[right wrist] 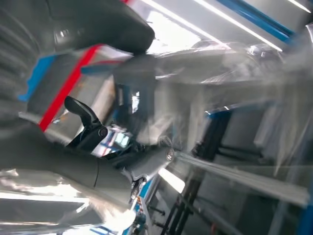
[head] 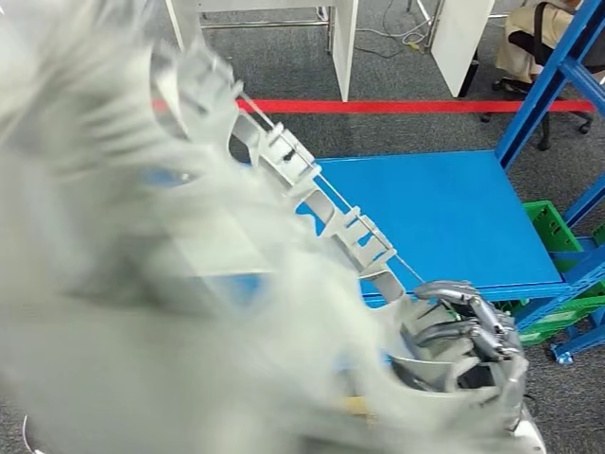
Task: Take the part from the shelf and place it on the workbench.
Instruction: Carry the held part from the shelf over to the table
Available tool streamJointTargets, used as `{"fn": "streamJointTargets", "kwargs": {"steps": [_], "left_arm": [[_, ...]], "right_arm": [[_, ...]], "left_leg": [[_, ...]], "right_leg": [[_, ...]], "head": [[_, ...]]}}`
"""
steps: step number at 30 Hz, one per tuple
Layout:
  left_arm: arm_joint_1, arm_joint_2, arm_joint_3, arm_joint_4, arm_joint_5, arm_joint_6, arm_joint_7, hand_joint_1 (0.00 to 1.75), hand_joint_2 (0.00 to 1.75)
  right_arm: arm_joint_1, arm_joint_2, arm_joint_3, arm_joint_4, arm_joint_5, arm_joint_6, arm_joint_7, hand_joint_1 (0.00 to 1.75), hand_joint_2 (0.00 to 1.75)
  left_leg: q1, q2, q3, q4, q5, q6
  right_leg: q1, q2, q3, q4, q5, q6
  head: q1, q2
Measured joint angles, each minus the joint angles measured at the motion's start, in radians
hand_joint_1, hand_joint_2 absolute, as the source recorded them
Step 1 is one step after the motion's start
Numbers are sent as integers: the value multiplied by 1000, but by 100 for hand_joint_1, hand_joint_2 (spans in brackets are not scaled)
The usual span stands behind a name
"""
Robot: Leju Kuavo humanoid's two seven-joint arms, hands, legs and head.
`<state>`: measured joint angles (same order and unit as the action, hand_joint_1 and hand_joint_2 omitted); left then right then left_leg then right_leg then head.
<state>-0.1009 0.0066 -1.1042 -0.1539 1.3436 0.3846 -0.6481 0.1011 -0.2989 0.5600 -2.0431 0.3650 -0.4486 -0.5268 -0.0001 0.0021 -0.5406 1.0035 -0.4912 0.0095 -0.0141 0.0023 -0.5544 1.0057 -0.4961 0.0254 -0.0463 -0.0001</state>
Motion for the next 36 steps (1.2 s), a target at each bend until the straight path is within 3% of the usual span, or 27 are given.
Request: {"fn": "streamJointTargets", "kwargs": {"steps": [1,3,4,5,8,11,14,16,36], "left_arm": [[1,0,2,0,3,-6,-1,0,175],[5,0,7,2,10,-19,-4,0,87],[8,1,10,3,15,-22,-5,0,44],[10,1,14,5,20,-25,-7,0,44],[14,2,19,11,31,-27,-10,0,175],[18,2,19,16,30,-18,-13,0,175],[21,3,16,20,20,-2,-10,0,175],[21,3,15,22,23,2,-10,0,175],[20,2,15,30,44,36,5,0,175]], "right_arm": [[7,6,-9,-19,-30,15,-16,175,175],[25,18,-25,-51,-93,61,-58,175,175],[32,25,-33,-65,-129,87,-79,175,175],[37,33,-41,-79,-171,118,-99,175,175],[51,61,-62,-109,-303,229,-146,175,175],[61,81,-82,-126,-379,353,-159,175,175],[73,99,-105,-129,-399,457,-161,175,175],[81,107,-116,-129,-398,488,-161,175,175],[111,136,-139,-117,-388,549,-163,175,175]], "left_leg": [[0,0,1,0,0,0],[0,0,1,-1,0,0],[0,1,1,-1,1,0],[-1,1,1,0,1,0],[-1,2,1,0,4,1],[-1,2,1,0,5,1],[-1,2,1,0,6,1],[-1,2,1,0,6,1],[-1,2,0,0,6,1]], "right_leg": [[0,0,1,0,0,0],[-1,1,1,0,1,0],[-1,2,1,0,2,1],[-1,3,0,0,3,1],[-1,4,0,0,6,2],[-1,4,0,0,8,2],[-1,3,0,0,8,2],[-1,3,0,0,8,2],[-1,3,0,0,8,2]], "head": [[-34,0],[-88,-1],[-89,-1],[-85,-1],[-81,-1],[-86,-1],[-113,-1],[-119,-1],[-119,-1]]}}
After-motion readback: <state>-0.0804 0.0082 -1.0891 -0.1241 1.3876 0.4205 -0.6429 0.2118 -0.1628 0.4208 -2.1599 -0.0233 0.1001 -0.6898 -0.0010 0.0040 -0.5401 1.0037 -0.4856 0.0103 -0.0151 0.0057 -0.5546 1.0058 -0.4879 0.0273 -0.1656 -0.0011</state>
